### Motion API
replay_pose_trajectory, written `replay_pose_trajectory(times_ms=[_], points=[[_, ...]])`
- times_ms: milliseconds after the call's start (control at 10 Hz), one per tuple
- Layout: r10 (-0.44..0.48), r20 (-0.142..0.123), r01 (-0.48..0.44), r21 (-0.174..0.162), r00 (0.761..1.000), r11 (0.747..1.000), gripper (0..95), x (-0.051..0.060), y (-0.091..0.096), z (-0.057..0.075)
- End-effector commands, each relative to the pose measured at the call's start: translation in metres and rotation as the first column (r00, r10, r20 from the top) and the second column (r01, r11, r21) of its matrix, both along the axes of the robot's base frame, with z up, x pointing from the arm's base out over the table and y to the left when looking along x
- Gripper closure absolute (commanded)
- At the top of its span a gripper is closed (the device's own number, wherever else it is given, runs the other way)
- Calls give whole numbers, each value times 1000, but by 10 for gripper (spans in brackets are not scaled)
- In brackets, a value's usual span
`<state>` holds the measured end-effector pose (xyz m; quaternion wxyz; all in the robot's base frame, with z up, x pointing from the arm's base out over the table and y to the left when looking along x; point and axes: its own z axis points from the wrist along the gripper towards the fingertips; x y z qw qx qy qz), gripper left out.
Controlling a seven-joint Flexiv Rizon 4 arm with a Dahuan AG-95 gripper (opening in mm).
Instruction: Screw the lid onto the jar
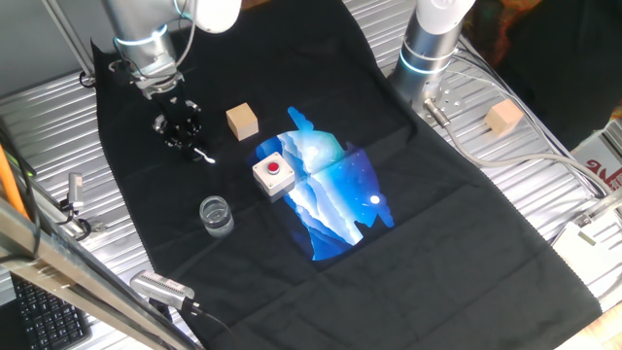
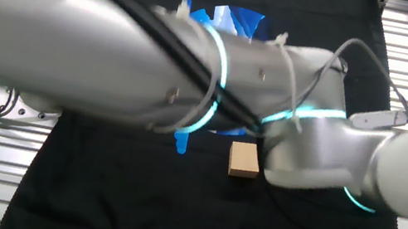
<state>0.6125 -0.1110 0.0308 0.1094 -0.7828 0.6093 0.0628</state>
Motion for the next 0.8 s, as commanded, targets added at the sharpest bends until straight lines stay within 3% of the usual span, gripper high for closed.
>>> replay_pose_trajectory(times_ms=[100,300,600,800], points=[[-58,-19,57,-32,998,998,950,0,3,9],[-90,-25,88,-62,996,994,950,0,7,18],[-161,-45,153,-142,986,978,950,8,19,42],[-188,-59,176,-164,980,971,950,11,24,47]])
